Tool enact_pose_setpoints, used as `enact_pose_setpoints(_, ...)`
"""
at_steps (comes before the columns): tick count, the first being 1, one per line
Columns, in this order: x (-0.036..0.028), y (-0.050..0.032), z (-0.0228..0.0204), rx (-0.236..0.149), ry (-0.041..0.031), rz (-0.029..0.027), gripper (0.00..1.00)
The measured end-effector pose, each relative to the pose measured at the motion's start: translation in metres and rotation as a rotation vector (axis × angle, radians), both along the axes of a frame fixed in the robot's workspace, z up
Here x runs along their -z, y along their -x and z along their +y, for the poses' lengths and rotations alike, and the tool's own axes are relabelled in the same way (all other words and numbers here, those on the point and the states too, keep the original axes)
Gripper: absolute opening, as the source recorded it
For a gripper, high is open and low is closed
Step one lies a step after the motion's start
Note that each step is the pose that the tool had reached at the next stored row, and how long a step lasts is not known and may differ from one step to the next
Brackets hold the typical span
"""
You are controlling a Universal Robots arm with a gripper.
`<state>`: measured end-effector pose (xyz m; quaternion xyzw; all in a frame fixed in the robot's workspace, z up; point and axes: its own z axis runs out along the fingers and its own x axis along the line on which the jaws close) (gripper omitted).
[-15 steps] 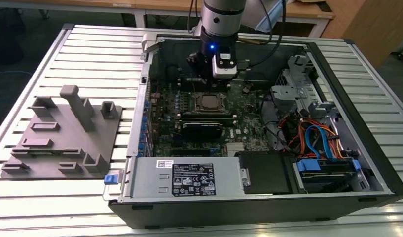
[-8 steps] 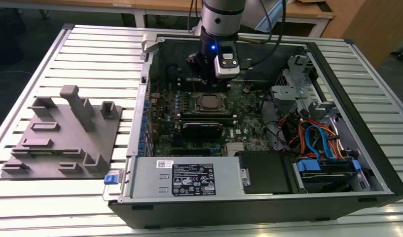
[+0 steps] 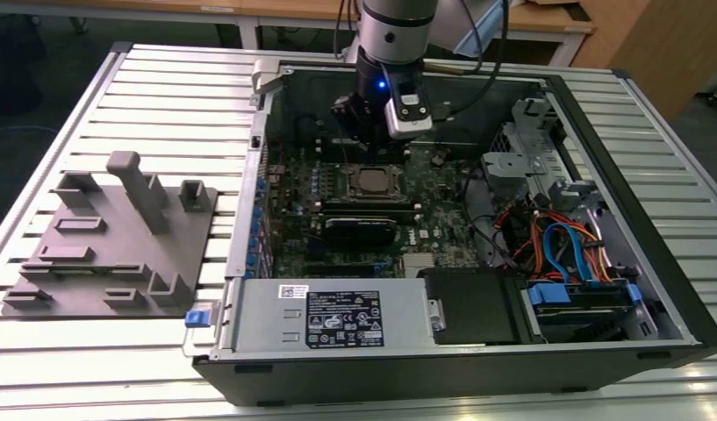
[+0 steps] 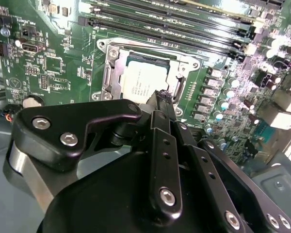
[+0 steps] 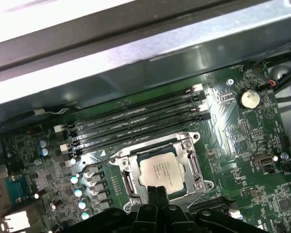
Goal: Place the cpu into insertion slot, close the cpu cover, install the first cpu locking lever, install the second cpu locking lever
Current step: 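Install the first cpu locking lever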
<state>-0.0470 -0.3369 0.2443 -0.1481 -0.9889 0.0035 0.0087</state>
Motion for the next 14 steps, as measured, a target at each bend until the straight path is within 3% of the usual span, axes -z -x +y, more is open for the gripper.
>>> enact_pose_setpoints(3, 0.0, 0.0, 0.0, -0.016, -0.0001, 0.0, 0.1)
enact_pose_setpoints(14, 0.0, 0.0, 0.0, -0.017, -0.0001, 0.0, 0.1)
